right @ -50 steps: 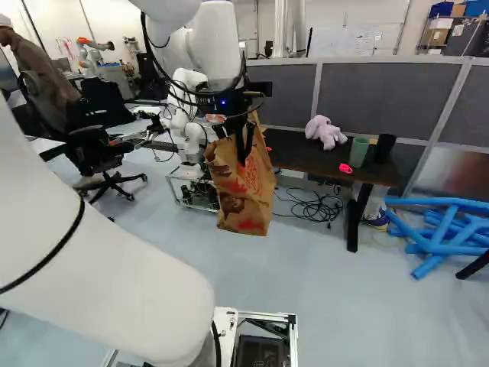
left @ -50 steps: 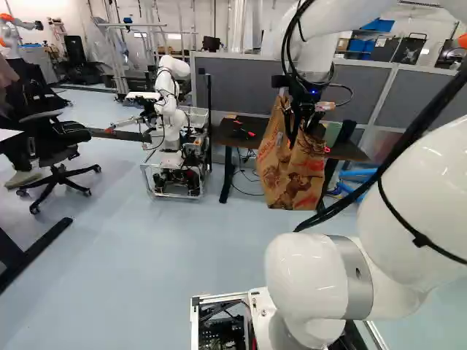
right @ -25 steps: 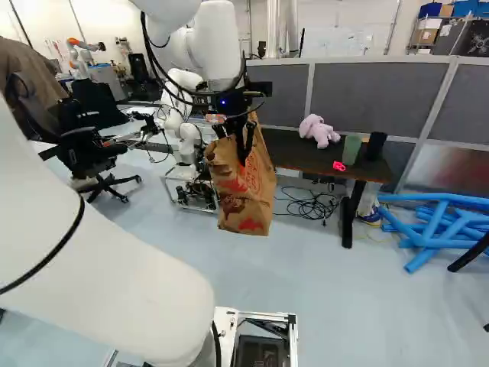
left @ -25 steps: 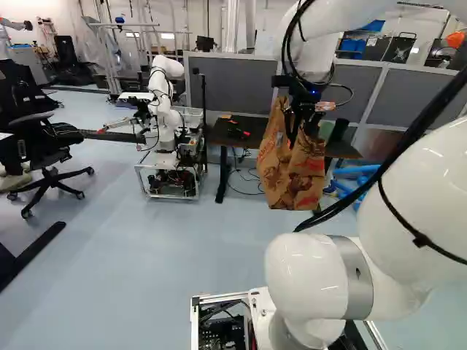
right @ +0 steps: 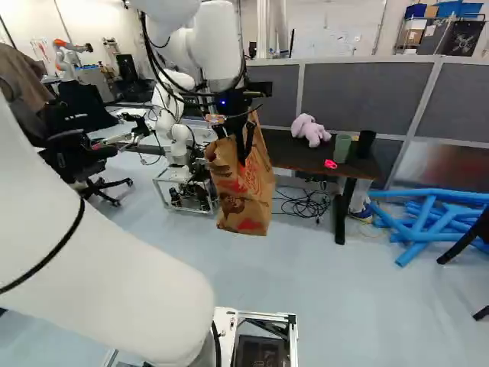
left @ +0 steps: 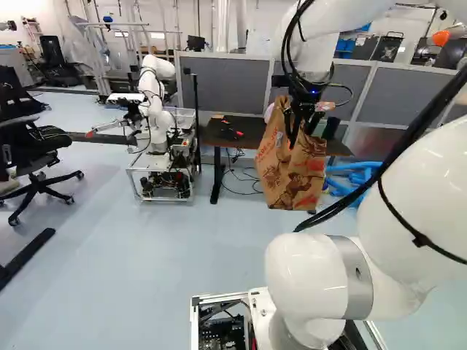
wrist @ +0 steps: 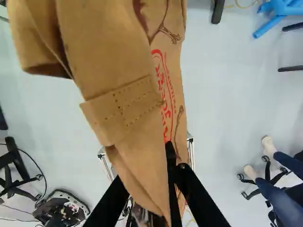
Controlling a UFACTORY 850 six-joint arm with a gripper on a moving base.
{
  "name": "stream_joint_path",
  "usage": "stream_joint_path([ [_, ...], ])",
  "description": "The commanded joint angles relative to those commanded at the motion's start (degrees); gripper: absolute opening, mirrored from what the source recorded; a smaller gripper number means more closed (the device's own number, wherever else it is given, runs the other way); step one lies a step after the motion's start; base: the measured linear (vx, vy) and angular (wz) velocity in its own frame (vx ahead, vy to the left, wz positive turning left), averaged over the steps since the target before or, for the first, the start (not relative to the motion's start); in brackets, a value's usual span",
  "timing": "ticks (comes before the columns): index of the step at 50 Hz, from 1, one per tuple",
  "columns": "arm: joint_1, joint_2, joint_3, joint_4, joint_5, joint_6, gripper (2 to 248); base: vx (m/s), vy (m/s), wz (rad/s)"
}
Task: Pick up the bag on the ground and place it on the table
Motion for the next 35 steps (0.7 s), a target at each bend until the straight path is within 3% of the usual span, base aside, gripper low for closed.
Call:
stream_joint_path([
  [35, 0.0, 0.0, 0.0, 0.0, 0.0, 0.0, 26, 0.001, -0.035, -0.167],
])
